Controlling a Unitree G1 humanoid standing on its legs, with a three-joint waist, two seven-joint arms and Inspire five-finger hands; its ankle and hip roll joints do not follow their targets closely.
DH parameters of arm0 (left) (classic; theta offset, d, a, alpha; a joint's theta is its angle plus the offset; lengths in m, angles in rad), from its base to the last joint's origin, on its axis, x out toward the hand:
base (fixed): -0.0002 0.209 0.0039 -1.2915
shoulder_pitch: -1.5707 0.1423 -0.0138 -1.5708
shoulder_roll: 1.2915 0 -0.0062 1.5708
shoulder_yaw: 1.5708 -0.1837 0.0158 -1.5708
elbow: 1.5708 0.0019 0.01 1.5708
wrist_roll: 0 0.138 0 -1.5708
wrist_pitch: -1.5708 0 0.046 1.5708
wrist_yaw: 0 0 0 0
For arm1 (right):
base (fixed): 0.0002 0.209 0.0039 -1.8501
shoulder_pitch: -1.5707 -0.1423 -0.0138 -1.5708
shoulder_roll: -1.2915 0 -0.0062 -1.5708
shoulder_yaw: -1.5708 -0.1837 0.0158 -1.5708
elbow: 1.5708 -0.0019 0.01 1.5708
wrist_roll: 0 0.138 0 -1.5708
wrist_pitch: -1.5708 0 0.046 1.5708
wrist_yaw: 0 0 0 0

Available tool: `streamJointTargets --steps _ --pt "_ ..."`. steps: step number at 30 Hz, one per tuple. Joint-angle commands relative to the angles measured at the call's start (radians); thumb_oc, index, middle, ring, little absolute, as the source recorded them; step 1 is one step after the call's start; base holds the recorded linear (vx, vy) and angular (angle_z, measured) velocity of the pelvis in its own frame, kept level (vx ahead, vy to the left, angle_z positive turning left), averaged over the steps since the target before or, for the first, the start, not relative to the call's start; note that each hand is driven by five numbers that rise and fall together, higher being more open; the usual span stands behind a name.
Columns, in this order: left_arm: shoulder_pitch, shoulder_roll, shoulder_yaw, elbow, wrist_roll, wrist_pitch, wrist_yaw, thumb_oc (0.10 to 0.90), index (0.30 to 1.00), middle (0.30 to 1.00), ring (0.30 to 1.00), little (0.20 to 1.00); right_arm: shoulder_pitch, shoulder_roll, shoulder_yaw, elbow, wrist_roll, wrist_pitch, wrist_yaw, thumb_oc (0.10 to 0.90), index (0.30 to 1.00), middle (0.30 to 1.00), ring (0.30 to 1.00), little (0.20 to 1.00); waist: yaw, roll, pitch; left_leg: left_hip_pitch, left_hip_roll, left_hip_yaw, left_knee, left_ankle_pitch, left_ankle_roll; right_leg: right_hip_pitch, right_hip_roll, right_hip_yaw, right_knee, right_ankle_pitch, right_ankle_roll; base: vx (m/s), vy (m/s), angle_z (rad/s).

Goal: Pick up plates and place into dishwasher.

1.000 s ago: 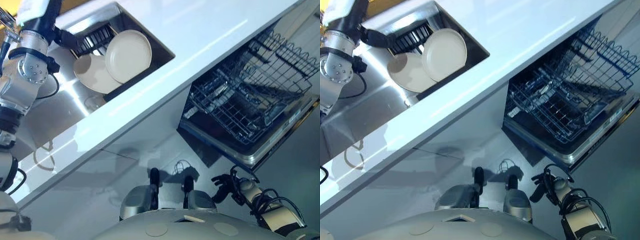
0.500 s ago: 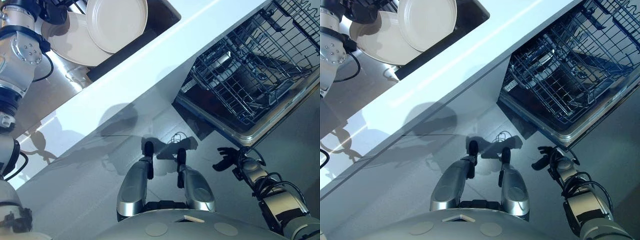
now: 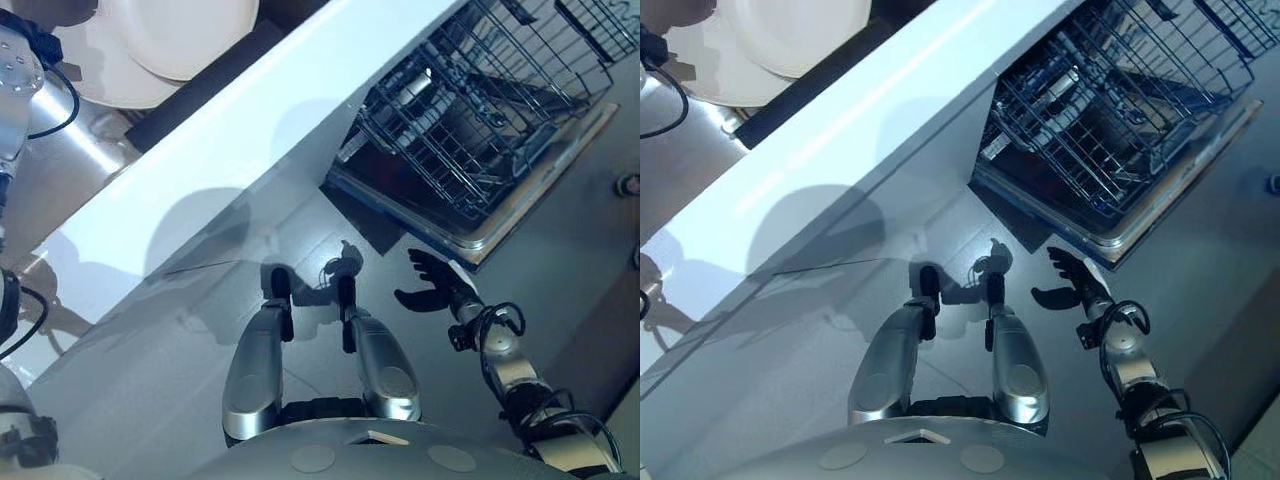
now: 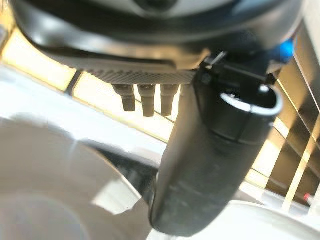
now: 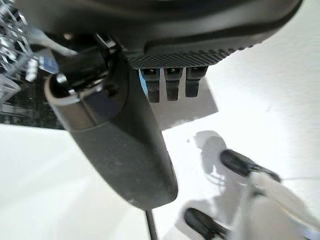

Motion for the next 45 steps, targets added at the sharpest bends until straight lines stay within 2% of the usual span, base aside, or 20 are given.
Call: streamJointTargets --steps 1,6,14,20,24,29,45 --pt "-0.016 0.002 0.137 0.012 -0.058 -0.112 -0.014 0.800 0.900 0.900 0.900 0.900 0.091 -0.063 -0.021 -0.059 -0.072 -0.078 -0.040 0.800 0.900 0.900 0.900 0.900 -0.027 0.074 -0.081 0.118 -0.040 0.016 -0.137 -0.053 0.022 -0.084 0.072 -0.003 0.079 -0.033 0.035 -0.04 0.046 -0.09" --pt "-0.020 -0.006 0.132 0.036 -0.085 -0.158 -0.052 0.800 0.900 0.900 0.900 0.900 0.099 -0.060 -0.004 -0.037 -0.114 -0.068 -0.042 0.800 0.900 0.900 0.900 0.900 -0.030 0.089 -0.090 0.138 -0.046 0.018 -0.154 -0.045 0.018 -0.075 0.074 -0.007 0.077 -0.041 0.034 -0.02 0.017 -0.06" --pt "-0.018 0.008 0.119 0.083 -0.108 -0.184 -0.104 0.800 0.900 0.900 0.900 0.900 0.106 -0.060 0.009 0.002 -0.141 -0.055 -0.057 0.800 0.900 0.900 0.900 0.900 -0.028 0.111 -0.120 0.170 -0.059 0.014 -0.167 -0.048 0.010 -0.037 0.067 -0.017 0.055 -0.051 0.030 0.00 0.003 -0.01" --pt "0.026 0.023 0.126 0.112 -0.131 -0.220 -0.232 0.800 0.900 0.900 0.900 0.900 0.115 -0.058 0.007 0.019 -0.173 -0.037 -0.055 0.800 0.900 0.900 0.900 0.900 -0.026 0.124 -0.149 0.209 -0.067 0.009 -0.184 -0.054 0.005 -0.001 0.064 -0.027 0.039 -0.066 0.029 0.00 0.000 0.00" --pt "0.048 0.027 0.125 0.115 -0.134 -0.207 -0.338 0.800 0.900 0.900 0.900 0.900 0.121 -0.062 0.004 0.032 -0.181 -0.024 -0.053 0.800 0.900 0.900 0.900 0.900 -0.024 0.129 -0.165 0.230 -0.071 0.008 -0.191 -0.058 0.003 0.021 0.062 -0.032 0.029 -0.069 0.029 0.01 0.000 0.00" --pt "0.037 0.049 0.081 0.120 0.018 -0.267 -0.358 0.800 0.900 0.900 0.900 0.900 0.125 -0.070 -0.001 0.054 -0.187 -0.019 -0.049 0.800 0.900 0.900 0.900 0.900 -0.025 0.133 -0.178 0.247 -0.075 0.009 -0.189 -0.068 0.002 0.037 0.057 -0.038 0.026 -0.071 0.031 0.01 0.000 0.00" --pt "-0.013 0.086 0.001 0.139 0.053 -0.286 -0.422 0.800 0.900 0.900 0.900 0.900 0.128 -0.095 0.002 0.063 -0.190 -0.017 -0.044 0.800 0.900 0.900 0.900 0.900 -0.028 0.138 -0.182 0.255 -0.079 0.012 -0.193 -0.069 0.003 0.037 0.056 -0.038 0.029 -0.075 0.038 0.00 0.000 0.00"
